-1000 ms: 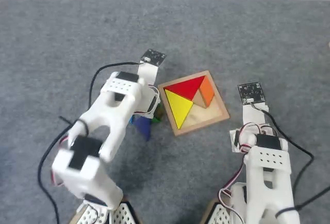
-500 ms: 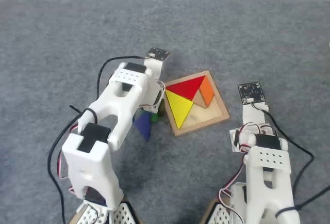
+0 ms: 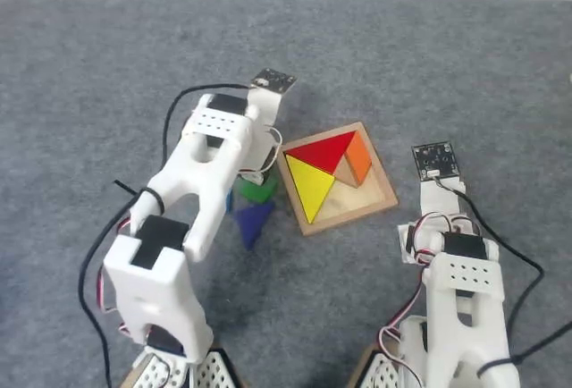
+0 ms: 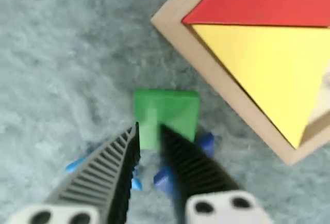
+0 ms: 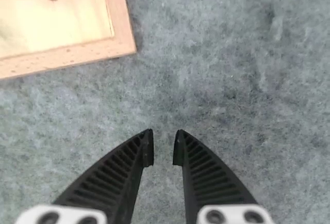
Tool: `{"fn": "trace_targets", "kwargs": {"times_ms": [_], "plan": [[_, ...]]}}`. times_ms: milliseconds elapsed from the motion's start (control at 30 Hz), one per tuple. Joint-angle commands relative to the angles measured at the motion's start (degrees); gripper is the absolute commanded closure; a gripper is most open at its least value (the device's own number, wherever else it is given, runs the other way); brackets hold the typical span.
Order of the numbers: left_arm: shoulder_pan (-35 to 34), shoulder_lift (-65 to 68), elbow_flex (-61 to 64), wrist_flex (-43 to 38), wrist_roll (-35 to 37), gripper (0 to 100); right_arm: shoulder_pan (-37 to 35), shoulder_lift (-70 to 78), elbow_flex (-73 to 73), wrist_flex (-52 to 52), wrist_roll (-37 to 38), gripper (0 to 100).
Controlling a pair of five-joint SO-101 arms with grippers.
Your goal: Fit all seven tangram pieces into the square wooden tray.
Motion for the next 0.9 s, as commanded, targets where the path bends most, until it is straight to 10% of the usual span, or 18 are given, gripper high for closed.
{"fn": "trace_targets", "kwargs": {"times_ms": [0, 867], "plan": [[-2.6, -2.7, -2.2, 1.3, -2.8, 78, 0.7, -1.4, -0.3, -1.1, 0.4, 90.9], [-1.3, 8.6, -10.7, 2.3, -3.6, 99, 0.7, -1.4, -0.3, -1.1, 0.4, 90.9]]}}
